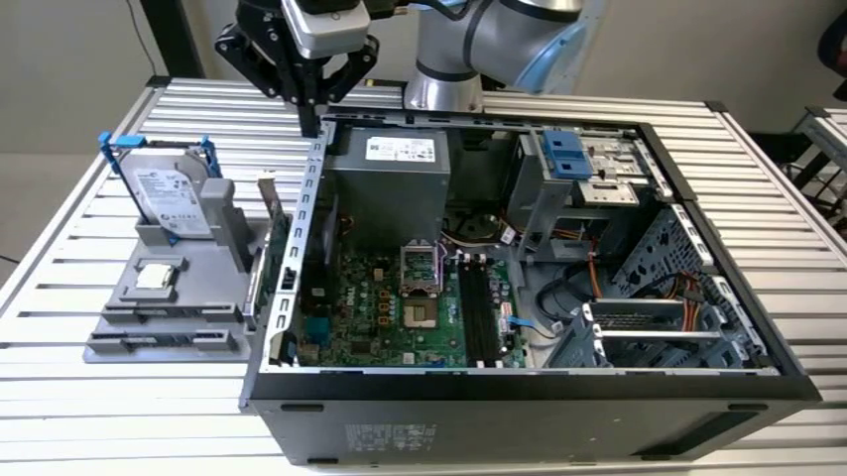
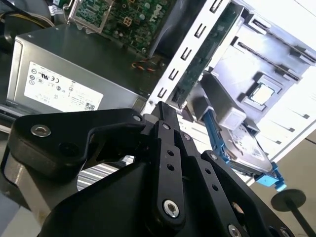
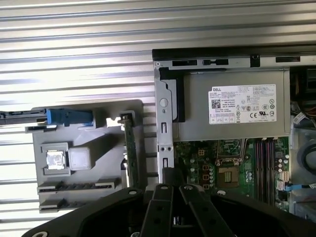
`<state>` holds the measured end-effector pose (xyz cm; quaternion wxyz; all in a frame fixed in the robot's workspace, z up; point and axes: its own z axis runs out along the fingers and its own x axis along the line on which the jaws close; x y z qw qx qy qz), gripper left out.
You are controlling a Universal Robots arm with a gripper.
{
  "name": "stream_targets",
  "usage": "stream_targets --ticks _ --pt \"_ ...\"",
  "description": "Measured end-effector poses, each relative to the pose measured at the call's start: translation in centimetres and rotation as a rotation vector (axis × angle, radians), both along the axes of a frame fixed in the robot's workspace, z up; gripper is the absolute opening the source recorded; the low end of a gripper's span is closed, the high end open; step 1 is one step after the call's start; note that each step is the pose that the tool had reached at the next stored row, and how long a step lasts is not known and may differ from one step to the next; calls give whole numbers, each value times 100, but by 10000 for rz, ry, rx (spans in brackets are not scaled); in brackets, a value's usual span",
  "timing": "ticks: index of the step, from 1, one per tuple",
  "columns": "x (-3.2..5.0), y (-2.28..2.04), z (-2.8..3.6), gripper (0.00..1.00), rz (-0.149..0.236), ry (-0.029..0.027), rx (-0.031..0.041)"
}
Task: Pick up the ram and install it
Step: 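Reach for the ram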
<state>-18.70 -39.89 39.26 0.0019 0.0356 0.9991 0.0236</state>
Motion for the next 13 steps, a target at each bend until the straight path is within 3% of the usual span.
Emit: stream_targets --ticks 13 --pt "-192 0 0 0 0 0 0"
